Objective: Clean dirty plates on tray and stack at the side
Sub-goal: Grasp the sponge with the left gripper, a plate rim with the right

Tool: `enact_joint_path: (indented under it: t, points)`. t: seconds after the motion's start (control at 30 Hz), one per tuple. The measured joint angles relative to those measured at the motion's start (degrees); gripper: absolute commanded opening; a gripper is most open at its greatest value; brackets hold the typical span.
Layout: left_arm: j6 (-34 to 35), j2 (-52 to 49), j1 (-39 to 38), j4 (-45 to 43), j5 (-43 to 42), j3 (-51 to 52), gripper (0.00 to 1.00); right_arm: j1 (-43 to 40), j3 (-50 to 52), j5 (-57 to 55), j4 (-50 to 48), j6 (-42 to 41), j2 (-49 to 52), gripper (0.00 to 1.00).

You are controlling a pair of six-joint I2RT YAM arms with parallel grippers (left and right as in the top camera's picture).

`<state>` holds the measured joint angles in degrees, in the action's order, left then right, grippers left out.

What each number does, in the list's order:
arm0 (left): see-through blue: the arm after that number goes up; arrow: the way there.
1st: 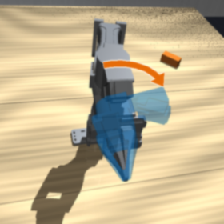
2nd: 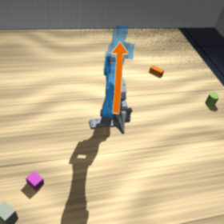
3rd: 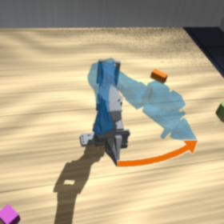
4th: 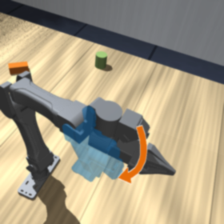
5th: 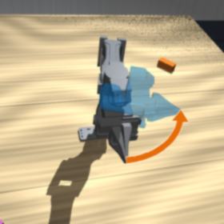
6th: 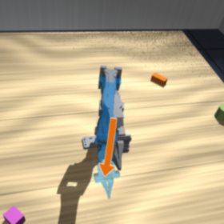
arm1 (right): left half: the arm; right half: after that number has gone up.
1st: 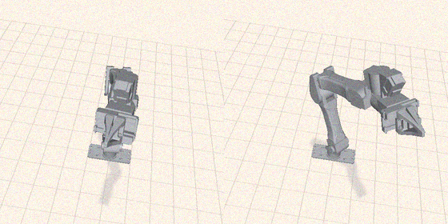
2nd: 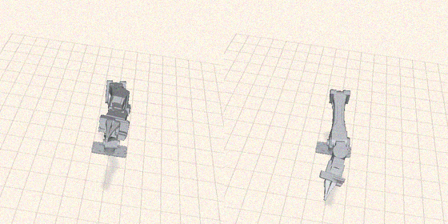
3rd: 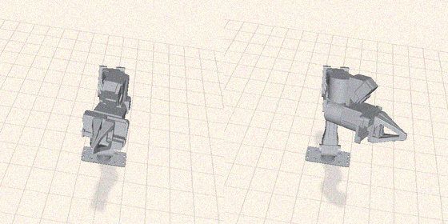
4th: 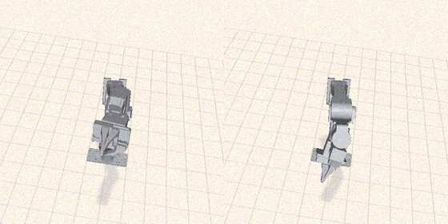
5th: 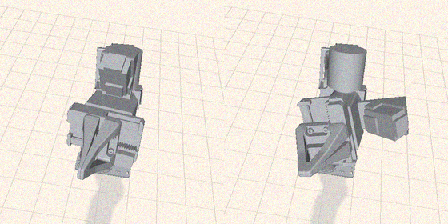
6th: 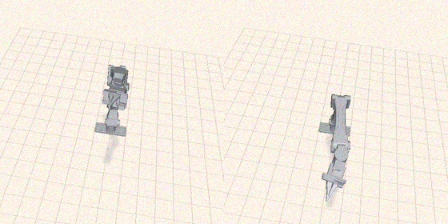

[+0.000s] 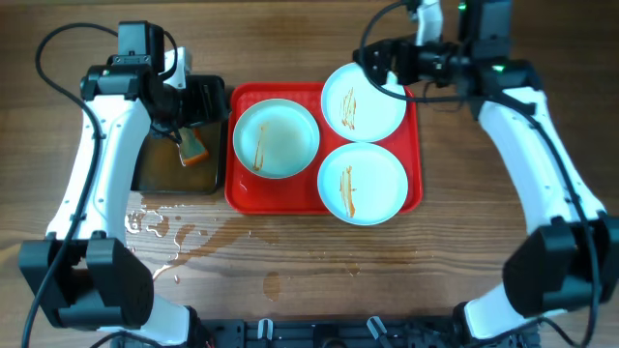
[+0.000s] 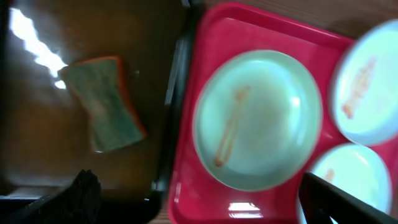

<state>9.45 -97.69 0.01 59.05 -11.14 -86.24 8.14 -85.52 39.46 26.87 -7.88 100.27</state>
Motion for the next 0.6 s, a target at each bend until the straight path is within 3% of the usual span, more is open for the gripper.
enact_joint_path:
  t: [0.1,0.2,0.3,0.43,0.6]
  points:
    - [2.82,-0.37,0.68,-0.44,4.46,0.00,1.00,8.55,-0.72,-9.20,0.61,-7.13,4.90,0.75]
    - [3.96,-0.37,2.91,-0.74,6.47,0.00,1.00,15.21,-7.72,-17.94,10.40,-11.32,11.15,0.68]
    - [4.85,-0.39,4.61,-1.03,7.02,0.00,1.00,17.53,-14.99,-23.56,16.28,-14.03,18.25,0.58]
    - [5.07,-1.38,4.98,-1.03,7.06,-0.02,1.00,18.62,-15.13,-26.05,19.45,-16.39,24.59,0.38]
    - [6.40,-4.44,4.98,-1.07,7.06,-0.04,1.00,18.62,-15.15,-26.49,20.33,-17.27,26.32,0.32]
